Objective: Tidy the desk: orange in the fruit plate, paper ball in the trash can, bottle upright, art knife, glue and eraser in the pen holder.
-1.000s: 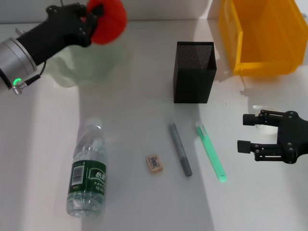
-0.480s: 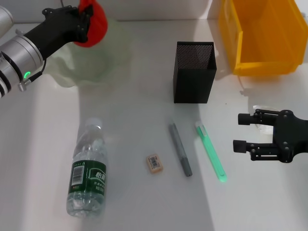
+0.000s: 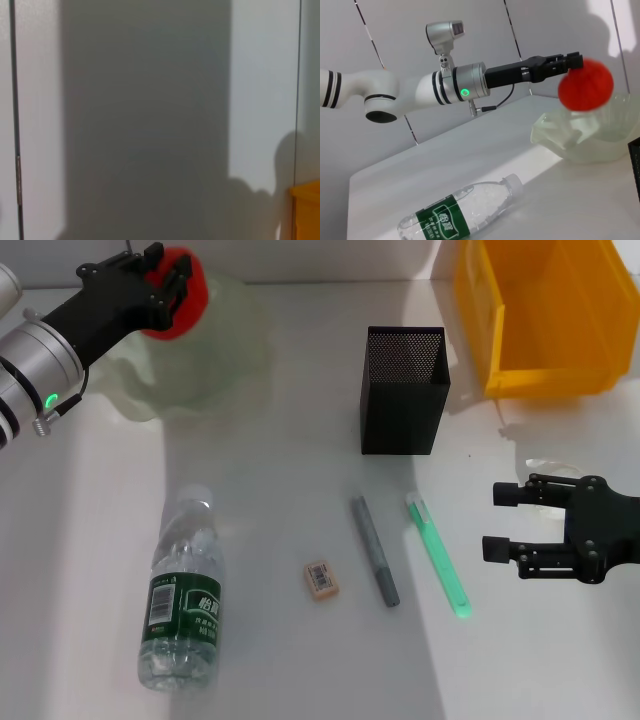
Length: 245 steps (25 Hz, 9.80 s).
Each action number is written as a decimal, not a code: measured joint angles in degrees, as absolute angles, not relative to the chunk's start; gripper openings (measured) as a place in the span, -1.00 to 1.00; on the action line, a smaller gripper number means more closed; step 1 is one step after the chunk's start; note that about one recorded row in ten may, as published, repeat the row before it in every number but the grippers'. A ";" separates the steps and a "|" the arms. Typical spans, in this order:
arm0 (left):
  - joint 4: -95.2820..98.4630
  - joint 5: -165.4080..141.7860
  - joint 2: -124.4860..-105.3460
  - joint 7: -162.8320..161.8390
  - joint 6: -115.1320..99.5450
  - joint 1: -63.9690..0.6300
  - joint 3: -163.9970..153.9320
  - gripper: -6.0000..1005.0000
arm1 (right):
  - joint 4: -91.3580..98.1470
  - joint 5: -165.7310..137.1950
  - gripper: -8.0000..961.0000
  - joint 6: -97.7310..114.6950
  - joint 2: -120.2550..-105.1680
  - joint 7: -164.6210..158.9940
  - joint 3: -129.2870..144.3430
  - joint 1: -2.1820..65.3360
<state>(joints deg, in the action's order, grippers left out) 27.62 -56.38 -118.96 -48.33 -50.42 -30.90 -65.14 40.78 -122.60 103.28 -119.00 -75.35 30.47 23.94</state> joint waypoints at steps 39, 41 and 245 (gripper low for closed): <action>32.66 -73.90 -118.36 -55.56 -77.97 -18.89 -78.55 0.62 | 92.19 -136.37 0.64 119.79 -111.58 -140.97 33.53 32.79; 32.67 -73.92 -118.41 -55.59 -77.85 -18.96 -78.55 0.62 | 92.11 -140.78 0.64 119.34 -111.65 -143.60 36.41 34.57; 80.09 -148.85 -118.98 -164.96 -76.07 -23.79 -89.71 0.58 | 41.39 -102.58 0.74 90.79 -118.48 -71.01 50.43 16.82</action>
